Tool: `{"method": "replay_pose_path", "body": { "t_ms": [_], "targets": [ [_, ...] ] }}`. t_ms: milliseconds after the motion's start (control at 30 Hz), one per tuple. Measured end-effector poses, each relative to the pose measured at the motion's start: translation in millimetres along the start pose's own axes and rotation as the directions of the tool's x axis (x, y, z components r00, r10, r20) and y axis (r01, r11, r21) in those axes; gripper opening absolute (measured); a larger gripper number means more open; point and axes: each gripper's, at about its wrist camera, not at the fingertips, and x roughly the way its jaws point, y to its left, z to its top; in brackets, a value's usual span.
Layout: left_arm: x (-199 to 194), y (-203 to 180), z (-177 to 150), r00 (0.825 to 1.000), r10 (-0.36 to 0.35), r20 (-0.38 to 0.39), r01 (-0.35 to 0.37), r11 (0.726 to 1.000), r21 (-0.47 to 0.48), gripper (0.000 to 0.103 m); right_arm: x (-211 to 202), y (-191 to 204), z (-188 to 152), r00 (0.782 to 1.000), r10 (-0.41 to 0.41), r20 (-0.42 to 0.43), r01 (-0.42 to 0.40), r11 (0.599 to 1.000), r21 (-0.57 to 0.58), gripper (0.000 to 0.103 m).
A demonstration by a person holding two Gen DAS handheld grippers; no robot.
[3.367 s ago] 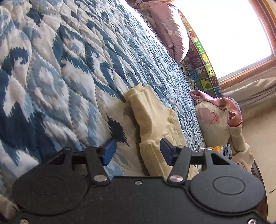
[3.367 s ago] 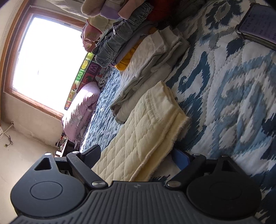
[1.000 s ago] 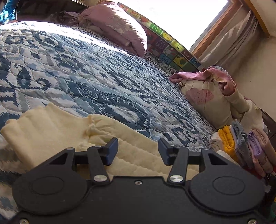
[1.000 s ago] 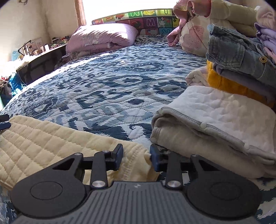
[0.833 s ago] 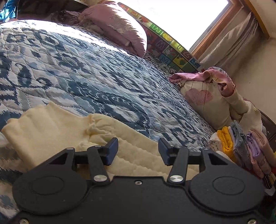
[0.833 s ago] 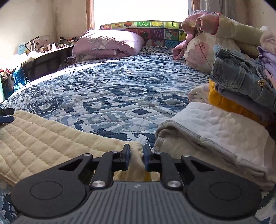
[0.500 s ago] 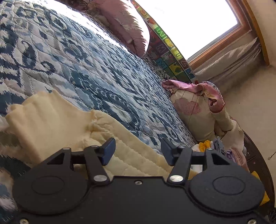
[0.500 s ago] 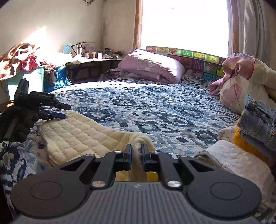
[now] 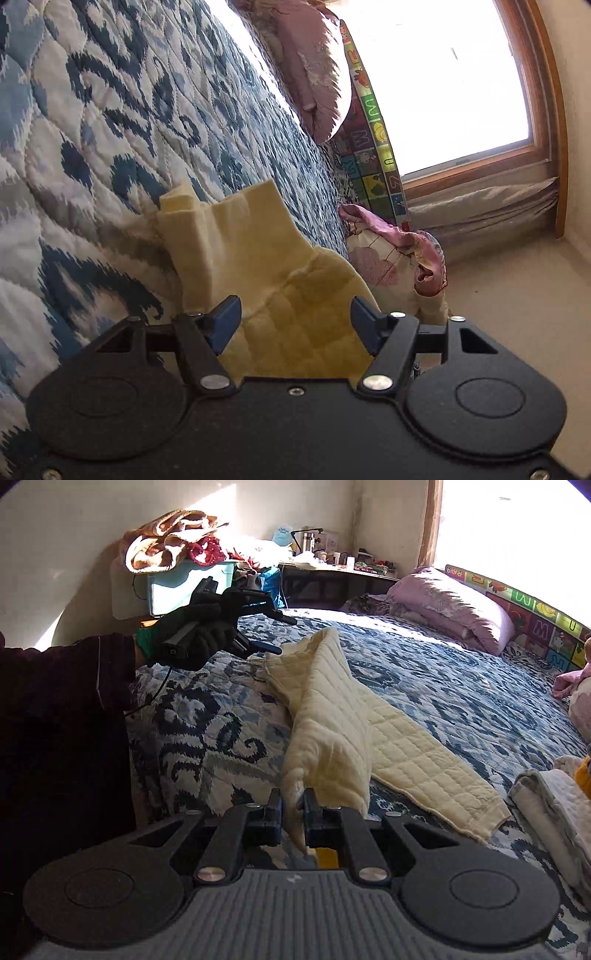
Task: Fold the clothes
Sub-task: 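Grasp the pants waist with the right tool and pull it to spread the legs flat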
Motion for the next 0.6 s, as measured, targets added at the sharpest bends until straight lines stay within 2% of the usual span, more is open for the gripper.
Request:
{"method": "replay_pose_path", "body": {
  "t_ms": [100, 233, 300, 400, 467, 567, 600],
  "targets": [
    [-22.3, 2.9, -2.8, 0.999, -0.029, 0.028, 0.030, 0.999, -0.038, 0.066, -4.5, 15.7, -15.7, 0.998, 0.042, -0.055, -0.044, 0.999, -0.030, 0.013],
    [-47.4, 8.1, -6.9, 0.998, -0.032, 0.056, 0.036, 0.997, -0.072, 0.067, -6.8, 22.6, -29.6, 0.992, 0.053, -0.113, -0.060, 0.996, -0.060, 0.013],
    [-61.8, 12.7, -6.0, 0.996, 0.001, 0.087, 0.007, 0.996, -0.091, 0.067, -8.6, 23.0, -36.2, 0.990, 0.039, -0.135, -0.049, 0.996, -0.072, 0.013],
    [-92.9, 20.6, -2.1, 0.984, 0.066, 0.163, -0.047, 0.992, -0.116, 0.067, -10.7, 22.0, -46.7, 0.987, 0.008, -0.163, -0.024, 0.995, -0.094, 0.013],
    [-116.2, 25.2, 0.5, 0.966, 0.141, 0.218, -0.115, 0.985, -0.127, 0.067, -12.0, 19.0, -51.9, 0.985, -0.013, -0.170, -0.005, 0.995, -0.103, 0.013],
    [-147.4, 29.3, 0.5, 0.913, 0.276, 0.300, -0.248, 0.960, -0.129, 0.067, -13.8, 14.7, -58.5, 0.983, -0.049, -0.175, 0.028, 0.993, -0.119, 0.013],
    [-153.7, 30.6, 0.4, 0.902, 0.295, 0.316, -0.267, 0.955, -0.128, 0.067, -14.5, 13.2, -60.5, 0.982, -0.066, -0.175, 0.045, 0.991, -0.122, 0.013]
  ]
}}
